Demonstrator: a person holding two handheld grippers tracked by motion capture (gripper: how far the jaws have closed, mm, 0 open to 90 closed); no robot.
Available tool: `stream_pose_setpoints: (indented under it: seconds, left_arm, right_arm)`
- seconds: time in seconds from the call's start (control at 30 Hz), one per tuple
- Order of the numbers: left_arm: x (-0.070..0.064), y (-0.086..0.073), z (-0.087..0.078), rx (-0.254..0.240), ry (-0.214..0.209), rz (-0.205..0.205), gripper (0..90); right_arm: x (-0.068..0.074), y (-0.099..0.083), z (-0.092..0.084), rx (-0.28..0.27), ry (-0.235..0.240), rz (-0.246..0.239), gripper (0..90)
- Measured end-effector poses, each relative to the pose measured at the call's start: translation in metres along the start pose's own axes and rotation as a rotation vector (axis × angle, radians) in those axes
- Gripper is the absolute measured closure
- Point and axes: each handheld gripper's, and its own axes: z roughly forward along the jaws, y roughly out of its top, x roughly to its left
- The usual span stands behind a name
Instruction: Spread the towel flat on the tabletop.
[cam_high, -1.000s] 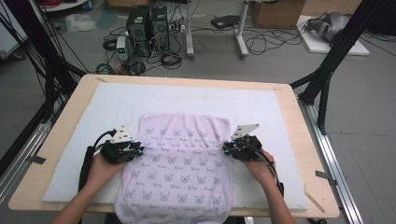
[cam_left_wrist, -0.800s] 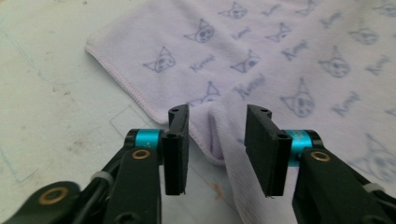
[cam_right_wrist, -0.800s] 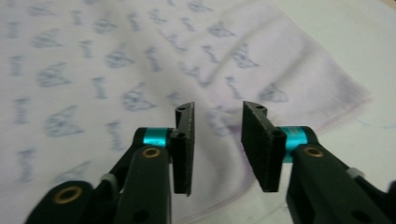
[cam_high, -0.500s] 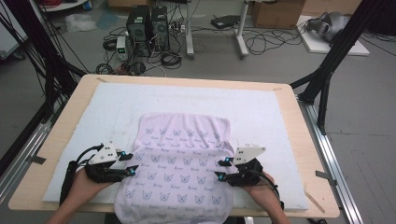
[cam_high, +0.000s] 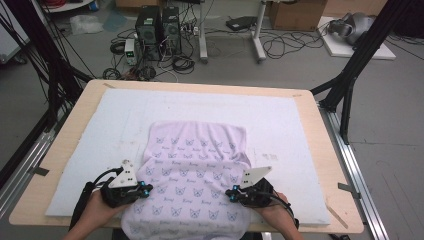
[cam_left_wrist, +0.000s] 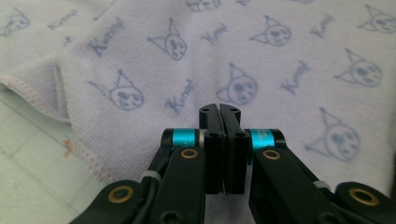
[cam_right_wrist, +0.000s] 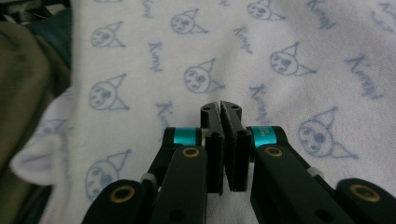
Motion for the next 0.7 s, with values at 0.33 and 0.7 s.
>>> stream_pose_setpoints:
  seconds: [0.33, 0.7]
  left_arm:
    - [-0.036, -0.007, -0.037, -0.057, -0.004, 0.028, 65.8]
    - [-0.016, -0.008, -0.008, 0.009, -0.024, 0.033, 83.4]
  right_arm:
    - [0.041, 0.0, -0.04, -0.135, 0.097, -0.034, 73.4]
    - [0.022, -0.014, -0.016, -0.018, 0.06, 0.0, 61.4]
